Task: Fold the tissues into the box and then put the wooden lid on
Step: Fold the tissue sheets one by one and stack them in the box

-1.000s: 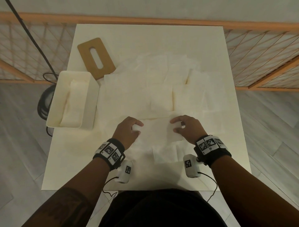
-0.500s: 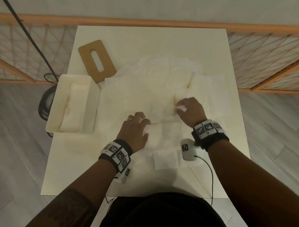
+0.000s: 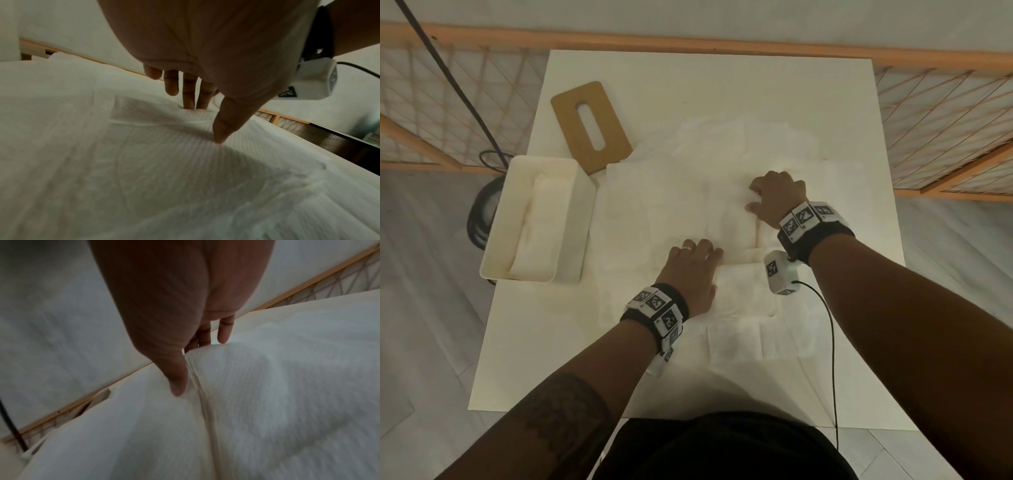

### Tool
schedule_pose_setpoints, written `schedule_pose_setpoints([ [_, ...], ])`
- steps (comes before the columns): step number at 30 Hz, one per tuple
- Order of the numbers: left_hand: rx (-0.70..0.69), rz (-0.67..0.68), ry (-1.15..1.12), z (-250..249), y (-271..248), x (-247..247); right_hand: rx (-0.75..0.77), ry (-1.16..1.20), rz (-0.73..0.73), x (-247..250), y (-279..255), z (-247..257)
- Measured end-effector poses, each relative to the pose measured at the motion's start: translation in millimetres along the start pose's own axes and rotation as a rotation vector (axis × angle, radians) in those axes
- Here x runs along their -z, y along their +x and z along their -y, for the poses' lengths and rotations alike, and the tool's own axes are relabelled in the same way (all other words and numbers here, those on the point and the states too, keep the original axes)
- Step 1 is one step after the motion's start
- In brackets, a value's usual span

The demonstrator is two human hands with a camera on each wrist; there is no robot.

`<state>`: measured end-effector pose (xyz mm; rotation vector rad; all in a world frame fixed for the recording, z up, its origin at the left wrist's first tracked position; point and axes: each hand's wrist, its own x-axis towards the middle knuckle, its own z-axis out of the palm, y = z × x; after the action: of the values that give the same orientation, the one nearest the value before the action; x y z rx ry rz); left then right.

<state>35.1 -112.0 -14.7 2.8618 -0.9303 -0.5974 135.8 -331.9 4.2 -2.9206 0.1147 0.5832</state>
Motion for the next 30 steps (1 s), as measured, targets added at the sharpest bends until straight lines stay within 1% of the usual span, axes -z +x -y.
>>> schedule_pose_setpoints([
  [4,0.002,0.001,-0.006,-1,0,1,0.017,0.034,-0.009,16,-8,-5],
  [8,0.011,0.011,-0.027,-2,1,1,0.064,0.108,-0.085,29,-19,-10],
  [10,0.01,0.013,-0.024,-2,1,2,0.059,0.132,-0.09,35,-24,-12],
  [13,0.006,0.011,-0.021,-3,2,3,0.031,0.232,-0.104,40,-29,-14],
  [17,0.003,-0.004,-0.029,-3,1,3,0.05,0.313,-0.141,42,-34,-16],
  [20,-0.001,-0.009,-0.039,-5,-1,2,0.071,0.371,-0.263,45,-34,-17],
  [22,-0.002,-0.015,-0.044,-5,-1,2,0.061,0.452,-0.359,53,-36,-16],
  [23,0.001,-0.016,-0.054,-5,-2,2,0.046,0.491,-0.382,58,-36,-16],
  [25,0.021,-0.019,-0.116,-3,-2,3,0.015,0.552,-0.372,70,-38,-15],
  [27,0.078,-0.023,-0.229,0,1,6,0.0,0.617,-0.311,81,-41,-14],
  [28,0.122,-0.02,-0.326,2,2,11,-0.011,0.648,-0.273,86,-42,-14],
  [30,0.244,-0.009,-0.625,9,7,22,-0.049,0.732,-0.203,92,-45,-14],
])
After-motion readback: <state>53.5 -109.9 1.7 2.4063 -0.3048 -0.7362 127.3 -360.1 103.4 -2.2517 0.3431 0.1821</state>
